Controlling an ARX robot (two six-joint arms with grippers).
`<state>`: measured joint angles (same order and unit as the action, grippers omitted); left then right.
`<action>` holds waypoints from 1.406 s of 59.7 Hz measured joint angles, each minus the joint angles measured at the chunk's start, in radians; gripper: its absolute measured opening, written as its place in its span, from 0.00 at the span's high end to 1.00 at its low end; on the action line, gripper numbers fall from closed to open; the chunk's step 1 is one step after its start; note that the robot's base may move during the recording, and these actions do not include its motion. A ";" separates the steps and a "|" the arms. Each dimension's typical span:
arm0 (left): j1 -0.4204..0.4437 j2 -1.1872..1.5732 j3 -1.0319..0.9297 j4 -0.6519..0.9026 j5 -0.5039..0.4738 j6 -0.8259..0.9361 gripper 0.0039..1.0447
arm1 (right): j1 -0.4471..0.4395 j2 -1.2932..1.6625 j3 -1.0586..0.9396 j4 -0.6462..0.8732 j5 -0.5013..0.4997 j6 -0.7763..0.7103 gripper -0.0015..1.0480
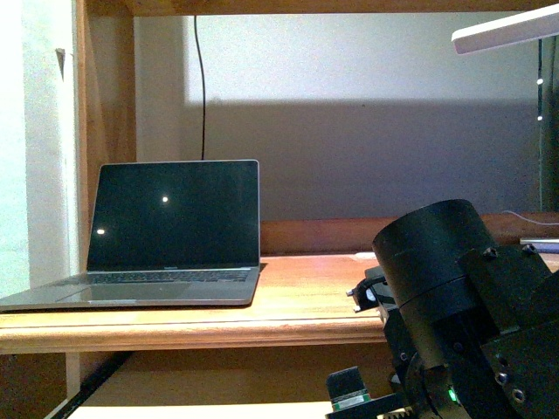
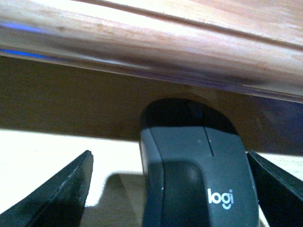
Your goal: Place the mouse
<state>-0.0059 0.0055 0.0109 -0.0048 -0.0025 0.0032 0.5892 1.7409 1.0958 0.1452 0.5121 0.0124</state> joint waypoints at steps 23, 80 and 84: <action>0.000 0.000 0.000 0.000 0.000 0.000 0.07 | -0.042 -0.025 -0.028 0.005 -0.028 0.029 0.47; 0.000 0.000 0.000 0.000 0.000 0.000 0.07 | -0.031 -0.235 0.106 -0.154 -0.039 0.017 0.47; 0.000 0.000 0.000 0.000 0.000 0.000 0.07 | 0.011 0.060 0.421 -0.155 0.035 -0.032 0.47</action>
<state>-0.0059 0.0055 0.0109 -0.0048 -0.0025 0.0029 0.5999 1.8011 1.5169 -0.0097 0.5468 -0.0200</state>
